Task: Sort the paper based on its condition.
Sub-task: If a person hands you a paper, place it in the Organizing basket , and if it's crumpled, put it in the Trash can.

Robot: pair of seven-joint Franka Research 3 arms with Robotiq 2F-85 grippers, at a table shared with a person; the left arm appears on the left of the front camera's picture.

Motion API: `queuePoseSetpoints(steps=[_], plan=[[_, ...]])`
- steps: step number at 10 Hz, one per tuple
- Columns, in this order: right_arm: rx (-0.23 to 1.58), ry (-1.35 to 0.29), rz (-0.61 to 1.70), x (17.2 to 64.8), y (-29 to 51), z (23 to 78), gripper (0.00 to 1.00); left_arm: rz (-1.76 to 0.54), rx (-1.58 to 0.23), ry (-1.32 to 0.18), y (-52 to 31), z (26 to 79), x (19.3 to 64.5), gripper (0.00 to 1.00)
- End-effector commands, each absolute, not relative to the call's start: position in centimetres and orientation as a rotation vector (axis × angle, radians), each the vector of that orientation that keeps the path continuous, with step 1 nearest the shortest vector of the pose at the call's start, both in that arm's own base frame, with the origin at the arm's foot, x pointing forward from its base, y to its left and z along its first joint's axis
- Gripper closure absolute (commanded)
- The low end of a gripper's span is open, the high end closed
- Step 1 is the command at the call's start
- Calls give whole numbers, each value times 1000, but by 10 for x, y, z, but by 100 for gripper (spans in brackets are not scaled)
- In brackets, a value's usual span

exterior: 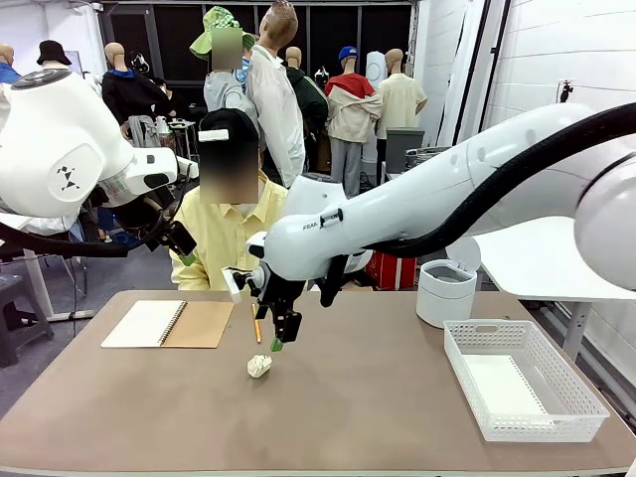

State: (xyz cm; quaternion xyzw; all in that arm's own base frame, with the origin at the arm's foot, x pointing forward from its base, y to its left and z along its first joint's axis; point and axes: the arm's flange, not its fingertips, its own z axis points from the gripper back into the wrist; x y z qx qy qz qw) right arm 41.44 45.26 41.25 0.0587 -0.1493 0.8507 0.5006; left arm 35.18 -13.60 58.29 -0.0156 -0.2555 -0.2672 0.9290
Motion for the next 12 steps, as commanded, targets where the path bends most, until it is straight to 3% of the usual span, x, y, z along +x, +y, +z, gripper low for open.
queuePoseSetpoints(steps=[1,12], plan=[[134,-359,2090,422,466,400,0,-547,-36,-529,-135,583,352,0],[79,-182,2065,453,494,342,0,-547,-36,-529,-135,583,352,0]])
